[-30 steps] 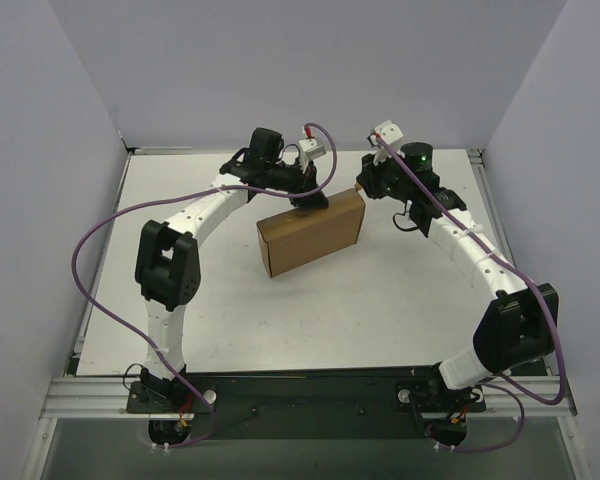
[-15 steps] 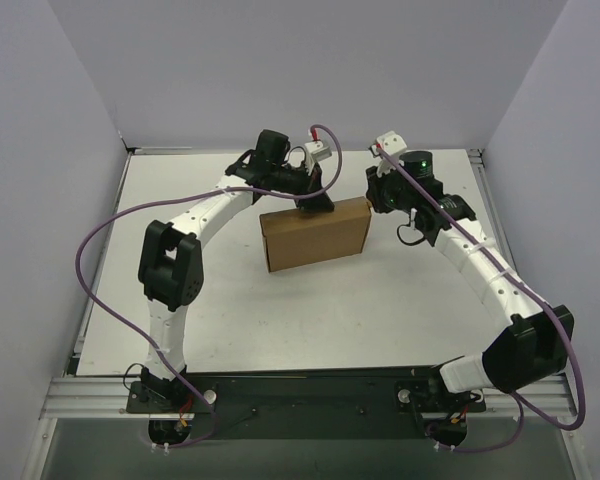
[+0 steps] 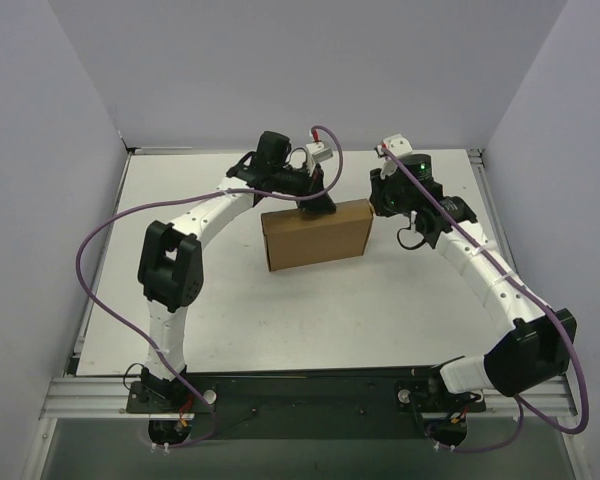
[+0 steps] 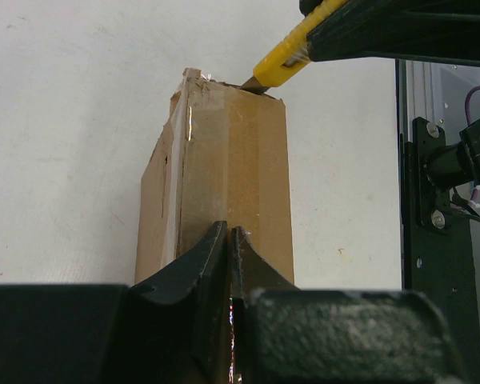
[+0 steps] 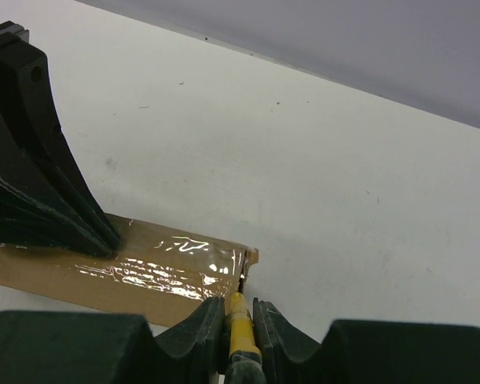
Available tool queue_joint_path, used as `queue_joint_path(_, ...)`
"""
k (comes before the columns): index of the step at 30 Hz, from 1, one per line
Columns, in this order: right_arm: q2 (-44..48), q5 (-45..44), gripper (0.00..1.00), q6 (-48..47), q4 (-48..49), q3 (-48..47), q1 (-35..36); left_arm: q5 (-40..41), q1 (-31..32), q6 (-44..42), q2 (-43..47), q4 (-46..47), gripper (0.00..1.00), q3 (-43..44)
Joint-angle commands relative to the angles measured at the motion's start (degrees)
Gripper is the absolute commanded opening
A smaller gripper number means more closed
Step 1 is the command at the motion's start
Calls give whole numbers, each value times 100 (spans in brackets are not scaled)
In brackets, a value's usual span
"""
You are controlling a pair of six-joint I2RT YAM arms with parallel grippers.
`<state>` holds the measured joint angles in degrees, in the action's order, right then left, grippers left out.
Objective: Unpack the express box
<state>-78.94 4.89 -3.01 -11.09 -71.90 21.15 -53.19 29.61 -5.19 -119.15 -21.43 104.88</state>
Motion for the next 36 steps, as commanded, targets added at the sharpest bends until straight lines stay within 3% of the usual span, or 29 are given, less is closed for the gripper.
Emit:
queue_joint_path(1,63,-225,0,159,-954,-578,48,371,80,-79,15,-265,16,-327)
queue_joint_path(7,404,-417,0,448,-1923,-1054,30,406,89,-17,-99,-98,15,-319)
queue_joint_path(11,686,-654,0,266,-1414,-1169,-23,353,107,53,-73,-28,16,-275)
queue_joint_path(14,1011,-533,0,-689,-887,-330,-321,309,89,53,120,-28,29,-188)
queue_joint_path(17,1503,-332,0,-2297,8,796,-576,274,46,18,383,7,42,-56)
queue_joint_path(21,2127,-365,0,-4923,2778,3464,-673,440,-69,-104,787,-80,47,41)
queue_joint_path(23,2128,-365,0,-6129,3750,4084,-735,493,-200,-314,911,-290,48,68)
queue_joint_path(24,2067,-261,0,-6455,4660,4418,-770,555,-244,-377,1033,-370,48,42)
queue_joint_path(27,1576,-146,0,-7292,5999,5281,-884,660,-490,-623,1305,-590,48,-125)
queue_joint_path(32,521,-234,1,-7277,6760,5985,-911,880,-850,-965,1746,-932,49,-441)
queue_joint_path(34,257,-242,9,-7127,6761,6091,-928,959,-930,-1063,1965,-1038,49,-530)
queue_joint_path(35,230,-260,21,-7039,6578,6083,-928,1012,-965,-1124,2018,-1108,49,-626)
queue_joint_path(36,308,-260,47,-6803,6054,6065,-911,1047,-1026,-1151,2149,-1126,50,-670)
